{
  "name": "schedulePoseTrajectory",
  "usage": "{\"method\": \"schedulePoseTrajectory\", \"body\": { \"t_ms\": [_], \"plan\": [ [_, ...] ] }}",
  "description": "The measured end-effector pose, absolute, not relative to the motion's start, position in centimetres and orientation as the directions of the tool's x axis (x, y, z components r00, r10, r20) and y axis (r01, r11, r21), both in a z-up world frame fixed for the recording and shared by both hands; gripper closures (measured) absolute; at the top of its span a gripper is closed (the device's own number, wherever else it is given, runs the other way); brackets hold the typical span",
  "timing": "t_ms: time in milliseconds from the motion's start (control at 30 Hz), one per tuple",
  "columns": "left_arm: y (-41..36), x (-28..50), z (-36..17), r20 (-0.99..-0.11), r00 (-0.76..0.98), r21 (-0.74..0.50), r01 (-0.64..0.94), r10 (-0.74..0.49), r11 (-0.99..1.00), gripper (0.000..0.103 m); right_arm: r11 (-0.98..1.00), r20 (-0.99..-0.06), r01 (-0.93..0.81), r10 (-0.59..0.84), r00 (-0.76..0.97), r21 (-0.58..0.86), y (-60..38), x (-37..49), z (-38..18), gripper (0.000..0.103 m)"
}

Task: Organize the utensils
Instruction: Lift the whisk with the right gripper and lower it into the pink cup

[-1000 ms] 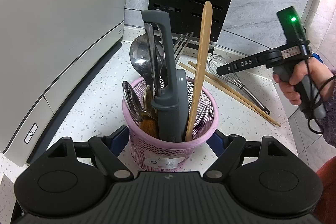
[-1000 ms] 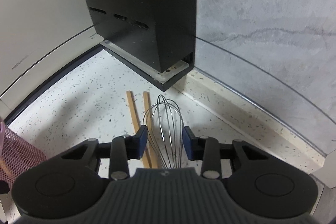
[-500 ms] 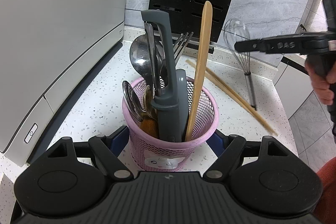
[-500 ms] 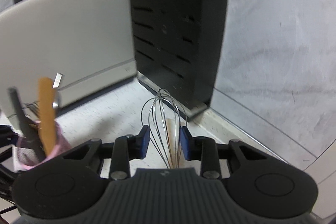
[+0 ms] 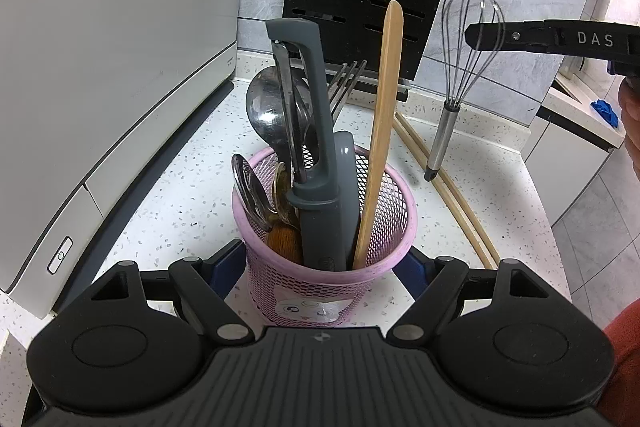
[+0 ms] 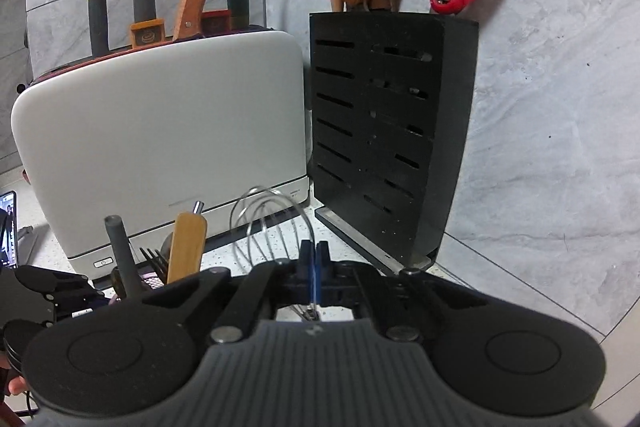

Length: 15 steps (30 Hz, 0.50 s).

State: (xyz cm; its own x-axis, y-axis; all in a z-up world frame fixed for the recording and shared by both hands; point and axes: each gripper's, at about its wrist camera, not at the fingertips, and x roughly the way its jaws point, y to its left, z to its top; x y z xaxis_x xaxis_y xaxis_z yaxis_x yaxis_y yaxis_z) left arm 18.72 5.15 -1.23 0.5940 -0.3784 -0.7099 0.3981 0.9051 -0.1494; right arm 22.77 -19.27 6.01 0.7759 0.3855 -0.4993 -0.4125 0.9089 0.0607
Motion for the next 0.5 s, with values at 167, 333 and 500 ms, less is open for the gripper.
{"method": "schedulePoseTrajectory", "body": {
  "t_ms": [167, 333, 500],
  "plan": [
    [5.1, 18.7, -1.2, -0.71, 0.594, -0.149, 0.398, -0.378, 0.905, 0.011, 0.898, -0.475, -0.428, 0.423, 0.772, 0.103, -19.3, 22.2, 6.6, 0.103],
    [5.2, 18.7, -1.2, -0.71, 0.594, -0.149, 0.398, -0.378, 0.905, 0.011, 0.872, -0.422, -0.463, 0.484, 0.767, 0.159, -19.4, 20.7, 8.3, 0.103],
    [5.2, 18.7, -1.2, -0.71, 0.595, -0.148, 0.398, -0.378, 0.905, 0.011, 0.821, -0.375, -0.514, 0.571, 0.73, 0.249, -19.7, 19.5, 9.9, 0.103]
  ]
}}
